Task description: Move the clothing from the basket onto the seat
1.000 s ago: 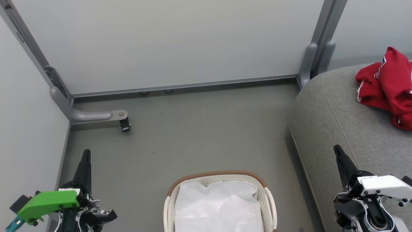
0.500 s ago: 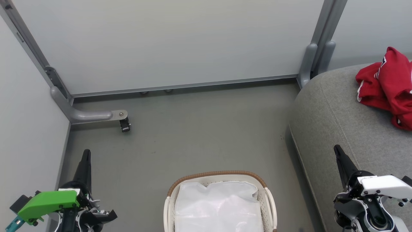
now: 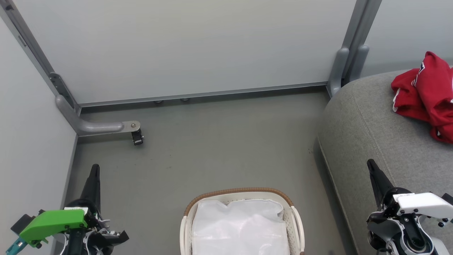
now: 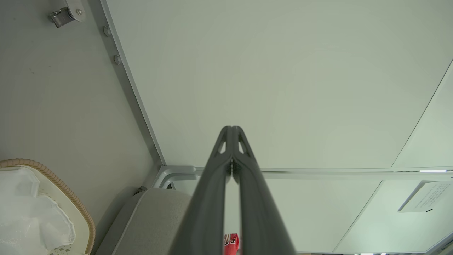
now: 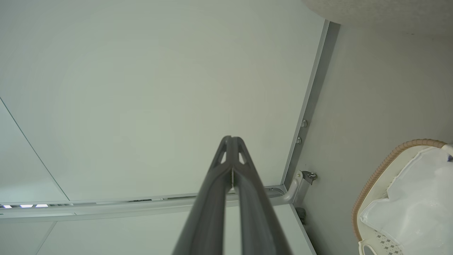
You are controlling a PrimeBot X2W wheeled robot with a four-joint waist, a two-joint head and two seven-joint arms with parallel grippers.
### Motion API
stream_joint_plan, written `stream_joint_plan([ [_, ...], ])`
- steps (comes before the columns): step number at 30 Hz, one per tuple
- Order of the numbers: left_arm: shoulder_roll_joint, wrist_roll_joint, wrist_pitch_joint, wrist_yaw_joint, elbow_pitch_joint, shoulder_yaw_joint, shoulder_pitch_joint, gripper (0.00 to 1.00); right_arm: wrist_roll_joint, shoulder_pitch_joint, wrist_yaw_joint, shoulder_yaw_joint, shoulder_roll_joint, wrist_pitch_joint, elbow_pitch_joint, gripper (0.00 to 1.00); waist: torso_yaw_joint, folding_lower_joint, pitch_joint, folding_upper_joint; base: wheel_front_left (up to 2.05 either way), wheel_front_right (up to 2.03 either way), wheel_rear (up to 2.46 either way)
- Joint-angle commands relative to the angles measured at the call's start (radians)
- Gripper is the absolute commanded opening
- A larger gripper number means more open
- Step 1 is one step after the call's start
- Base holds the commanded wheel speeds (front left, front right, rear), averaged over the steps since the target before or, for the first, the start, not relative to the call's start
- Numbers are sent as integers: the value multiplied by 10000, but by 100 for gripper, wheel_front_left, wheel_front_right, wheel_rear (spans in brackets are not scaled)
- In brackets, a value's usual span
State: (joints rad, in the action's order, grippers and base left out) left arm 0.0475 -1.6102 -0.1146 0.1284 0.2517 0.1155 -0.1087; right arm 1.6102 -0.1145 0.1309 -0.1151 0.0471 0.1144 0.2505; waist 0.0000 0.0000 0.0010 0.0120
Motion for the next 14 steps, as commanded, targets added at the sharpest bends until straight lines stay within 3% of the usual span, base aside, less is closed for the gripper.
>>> stream_joint_plan([
  [1, 51, -33, -38, 49, -40, 20, -115, 0, 34, 15, -3, -20, 59, 42, -30, 0, 0, 0, 0, -120, 0, 0, 0],
  [14, 51, -33, -38, 49, -39, 19, -115, 0, 34, 16, -3, -19, 59, 42, -31, 0, 0, 0, 0, -120, 0, 0, 0],
])
